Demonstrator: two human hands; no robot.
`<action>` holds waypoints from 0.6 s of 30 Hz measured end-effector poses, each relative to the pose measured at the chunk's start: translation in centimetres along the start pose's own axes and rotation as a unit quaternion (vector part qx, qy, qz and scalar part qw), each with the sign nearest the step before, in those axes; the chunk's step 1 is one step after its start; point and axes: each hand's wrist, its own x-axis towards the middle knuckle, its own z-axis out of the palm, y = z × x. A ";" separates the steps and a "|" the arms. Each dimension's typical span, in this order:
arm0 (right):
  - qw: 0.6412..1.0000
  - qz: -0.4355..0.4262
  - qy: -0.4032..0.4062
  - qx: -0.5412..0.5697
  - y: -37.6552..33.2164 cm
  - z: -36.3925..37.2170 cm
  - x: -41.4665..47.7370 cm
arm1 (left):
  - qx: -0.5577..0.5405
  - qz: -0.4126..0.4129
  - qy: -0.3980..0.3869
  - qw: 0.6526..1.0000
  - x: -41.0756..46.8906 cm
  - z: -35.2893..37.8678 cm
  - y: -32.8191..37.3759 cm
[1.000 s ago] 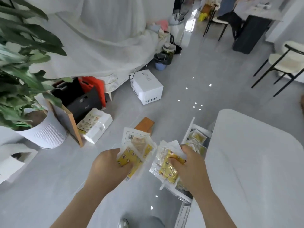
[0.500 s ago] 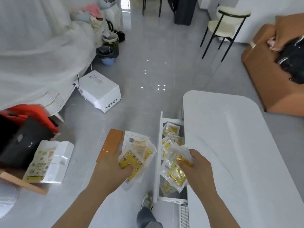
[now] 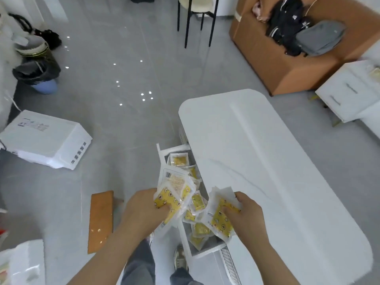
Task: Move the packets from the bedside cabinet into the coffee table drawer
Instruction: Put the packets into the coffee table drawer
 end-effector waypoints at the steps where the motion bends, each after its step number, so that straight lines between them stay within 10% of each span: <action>1: 1.000 0.017 0.010 0.006 0.3 0.2 0.2 | 0.009 0.014 -0.016 1.000 1.2 0.2 -0.1; 18: 0.953 0.261 0.117 0.095 11.6 10.2 4.0 | 0.121 0.117 -0.162 0.972 16.8 11.3 -5.7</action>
